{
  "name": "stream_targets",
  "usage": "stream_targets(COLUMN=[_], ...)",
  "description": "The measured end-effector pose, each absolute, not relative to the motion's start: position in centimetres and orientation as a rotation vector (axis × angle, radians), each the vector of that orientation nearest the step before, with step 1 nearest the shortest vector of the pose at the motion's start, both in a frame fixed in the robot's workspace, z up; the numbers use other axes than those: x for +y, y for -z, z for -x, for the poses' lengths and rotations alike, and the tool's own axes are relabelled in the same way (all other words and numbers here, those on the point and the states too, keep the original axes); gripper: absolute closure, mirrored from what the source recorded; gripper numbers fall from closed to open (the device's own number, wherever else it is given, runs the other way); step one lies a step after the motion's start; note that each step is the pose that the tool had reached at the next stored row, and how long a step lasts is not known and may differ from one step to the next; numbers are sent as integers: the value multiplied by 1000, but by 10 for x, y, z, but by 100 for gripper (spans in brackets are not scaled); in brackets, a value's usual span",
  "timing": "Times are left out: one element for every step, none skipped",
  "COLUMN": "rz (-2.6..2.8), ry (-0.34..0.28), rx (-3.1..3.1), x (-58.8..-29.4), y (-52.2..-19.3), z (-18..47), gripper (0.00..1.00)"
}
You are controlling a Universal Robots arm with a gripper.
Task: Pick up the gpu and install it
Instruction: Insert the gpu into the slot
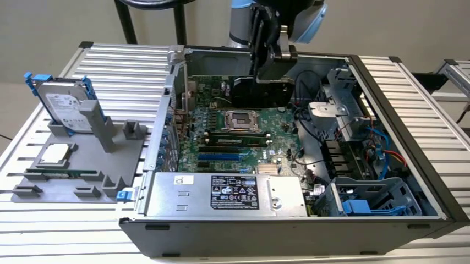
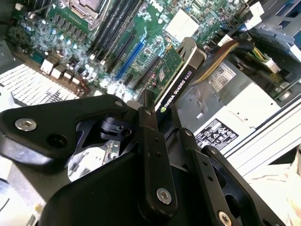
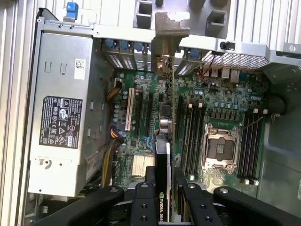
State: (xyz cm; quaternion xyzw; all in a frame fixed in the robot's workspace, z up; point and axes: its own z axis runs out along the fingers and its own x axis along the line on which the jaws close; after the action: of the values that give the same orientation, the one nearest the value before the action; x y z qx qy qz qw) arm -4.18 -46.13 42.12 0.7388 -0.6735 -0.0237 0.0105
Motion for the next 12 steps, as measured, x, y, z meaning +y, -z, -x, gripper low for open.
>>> stream_targets(rz=[-2313,-2320,-2326,-2332,-2338,-2343,-2345,-2345,-2345,-2345,-2345,-2346], ry=[74,74,74,73,73,73,73,73,73,73,73,73], rx=[-2093,-2085,-2079,-2072,-2065,-2059,-2057,-2056,-2056,-2056,-2056,-2056], x=[-461,-461,-461,-461,-461,-461,-461,-461,-461,-461,-461,-461], y=[-421,-421,-421,-421,-421,-421,-421,-421,-421,-421,-421,-421], z=[42,42,42,42,42,42,42,42,42,42,42,42], gripper=[100,100,100,100,100,100,100,100,100,100,100,100])
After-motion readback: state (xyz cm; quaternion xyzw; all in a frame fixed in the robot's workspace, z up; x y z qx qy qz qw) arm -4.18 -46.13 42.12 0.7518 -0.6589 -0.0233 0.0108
